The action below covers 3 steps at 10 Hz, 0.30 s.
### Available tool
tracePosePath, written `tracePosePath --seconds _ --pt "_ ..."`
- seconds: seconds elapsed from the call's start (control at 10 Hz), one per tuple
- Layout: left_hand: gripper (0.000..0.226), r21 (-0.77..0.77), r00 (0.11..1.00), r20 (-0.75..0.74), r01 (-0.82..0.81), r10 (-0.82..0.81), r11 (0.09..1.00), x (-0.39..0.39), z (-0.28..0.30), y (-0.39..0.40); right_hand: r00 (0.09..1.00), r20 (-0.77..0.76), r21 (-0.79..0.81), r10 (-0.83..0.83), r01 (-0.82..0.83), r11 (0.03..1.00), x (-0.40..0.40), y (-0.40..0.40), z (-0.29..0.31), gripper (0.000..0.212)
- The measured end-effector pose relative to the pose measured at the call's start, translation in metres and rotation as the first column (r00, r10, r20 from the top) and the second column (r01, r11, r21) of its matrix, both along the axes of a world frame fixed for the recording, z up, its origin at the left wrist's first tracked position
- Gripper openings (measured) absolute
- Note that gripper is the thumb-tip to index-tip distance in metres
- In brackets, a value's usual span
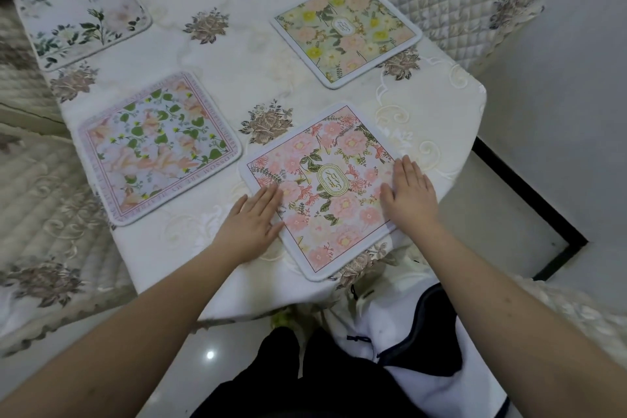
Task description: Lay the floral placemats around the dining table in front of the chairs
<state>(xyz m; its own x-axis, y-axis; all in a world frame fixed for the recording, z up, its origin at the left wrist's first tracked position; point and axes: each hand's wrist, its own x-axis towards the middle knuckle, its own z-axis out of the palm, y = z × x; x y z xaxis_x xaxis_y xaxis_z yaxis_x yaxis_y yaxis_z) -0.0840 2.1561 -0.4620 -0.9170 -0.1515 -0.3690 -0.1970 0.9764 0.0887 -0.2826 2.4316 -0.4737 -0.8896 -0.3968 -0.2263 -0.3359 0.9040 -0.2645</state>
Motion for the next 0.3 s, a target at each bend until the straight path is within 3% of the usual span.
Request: tracePosePath --seconds 0.1,0.2,0.3 --pt "0.068 0.025 0.995 0.098 -0.013 0.011 1.0 -0.013 0.022 -0.002 0.998 0.068 0.056 0.01 -0.014 0.998 0.011 -0.007 0.014 0.065" --pt "0.063 0.056 0.994 0.106 -0.031 0.025 0.998 -0.018 0.049 -0.002 0.992 0.116 0.046 0.041 -0.046 0.998 0.029 -0.016 0.033 0.047" --pt "0.058 0.054 0.999 0.045 0.009 -0.011 0.999 -0.013 0.08 -0.004 0.988 0.149 0.062 0.048 -0.058 0.996 0.055 -0.024 0.054 0.048"
